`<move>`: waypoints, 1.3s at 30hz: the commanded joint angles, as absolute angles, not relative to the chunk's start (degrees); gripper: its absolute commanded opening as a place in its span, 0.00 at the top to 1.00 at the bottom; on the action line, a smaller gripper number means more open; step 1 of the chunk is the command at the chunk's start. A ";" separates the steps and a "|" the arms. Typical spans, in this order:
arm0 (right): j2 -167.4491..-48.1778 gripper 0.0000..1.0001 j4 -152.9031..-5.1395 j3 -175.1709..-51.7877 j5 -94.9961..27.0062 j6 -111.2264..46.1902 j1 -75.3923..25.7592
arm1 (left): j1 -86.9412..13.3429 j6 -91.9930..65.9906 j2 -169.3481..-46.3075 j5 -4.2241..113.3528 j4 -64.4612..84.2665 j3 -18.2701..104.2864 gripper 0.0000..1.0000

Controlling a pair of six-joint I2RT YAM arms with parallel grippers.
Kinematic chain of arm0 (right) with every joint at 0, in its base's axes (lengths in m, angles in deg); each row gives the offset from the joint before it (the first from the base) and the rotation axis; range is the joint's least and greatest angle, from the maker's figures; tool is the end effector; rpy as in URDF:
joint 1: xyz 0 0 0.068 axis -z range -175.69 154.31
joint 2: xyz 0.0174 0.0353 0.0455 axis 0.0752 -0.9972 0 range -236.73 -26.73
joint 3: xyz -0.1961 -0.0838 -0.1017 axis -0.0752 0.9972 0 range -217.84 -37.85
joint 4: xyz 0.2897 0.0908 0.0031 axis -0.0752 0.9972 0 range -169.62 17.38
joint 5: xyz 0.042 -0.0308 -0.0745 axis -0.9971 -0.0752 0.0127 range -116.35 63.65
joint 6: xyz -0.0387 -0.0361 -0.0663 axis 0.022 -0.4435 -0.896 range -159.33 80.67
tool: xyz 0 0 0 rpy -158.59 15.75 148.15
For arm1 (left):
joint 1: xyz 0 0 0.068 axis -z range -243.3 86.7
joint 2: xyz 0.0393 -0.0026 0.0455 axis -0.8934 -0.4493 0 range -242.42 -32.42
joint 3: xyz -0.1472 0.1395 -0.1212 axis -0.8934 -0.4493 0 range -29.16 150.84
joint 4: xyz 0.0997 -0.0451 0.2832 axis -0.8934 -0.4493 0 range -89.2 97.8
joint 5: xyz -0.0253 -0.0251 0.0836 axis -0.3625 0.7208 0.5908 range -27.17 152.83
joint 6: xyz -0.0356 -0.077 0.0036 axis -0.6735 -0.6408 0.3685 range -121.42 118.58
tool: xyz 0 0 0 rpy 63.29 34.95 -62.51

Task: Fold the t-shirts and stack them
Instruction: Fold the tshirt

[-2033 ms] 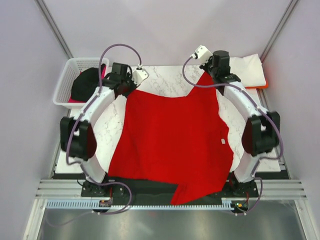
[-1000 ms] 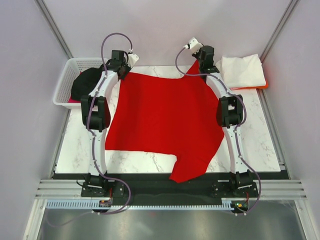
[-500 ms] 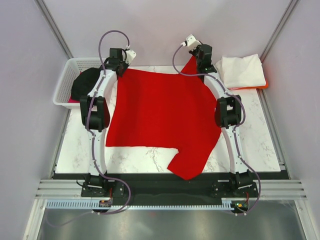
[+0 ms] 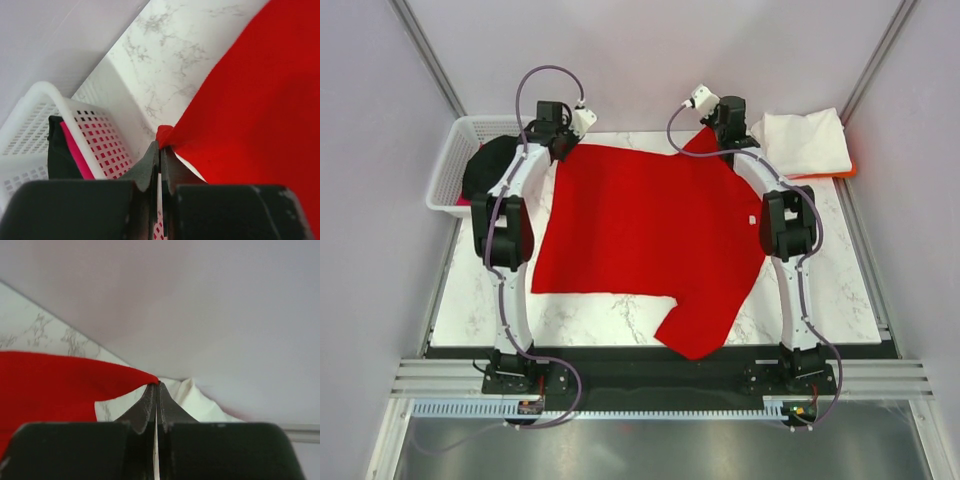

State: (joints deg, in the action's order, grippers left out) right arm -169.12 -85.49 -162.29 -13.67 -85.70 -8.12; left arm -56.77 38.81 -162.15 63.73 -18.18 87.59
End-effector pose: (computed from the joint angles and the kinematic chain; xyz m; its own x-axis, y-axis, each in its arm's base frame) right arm 0.6251 0.1210 0.1888 -0.1406 -0.7541 -0.6415 -0.1481 0.6567 -0.7395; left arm 0.5720 -0.0643 0.1873 -0.4113 0.6971 -0.5873 0.4810 0.7133 0.5097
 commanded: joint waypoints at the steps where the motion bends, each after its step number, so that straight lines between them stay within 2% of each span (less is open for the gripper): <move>1: -160.25 1.00 -79.89 -159.24 -14.05 -85.21 -7.91 | -55.65 44.37 -157.23 60.19 -16.55 84.57 0.98; 19: -143.54 1.00 -67.14 -141.39 -11.24 -82.14 -7.99 | -59.95 46.65 -156.44 59.40 -16.46 85.01 0.98; 39: -125.70 1.00 -58.00 -128.64 -13.43 -77.74 -10.72 | -60.75 53.60 -146.95 53.95 -14.96 72.18 0.98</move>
State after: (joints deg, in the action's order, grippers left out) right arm -129.47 -60.28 -130.40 -12.86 -79.32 -10.45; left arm -60.49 50.24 -151.57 55.19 -16.71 74.06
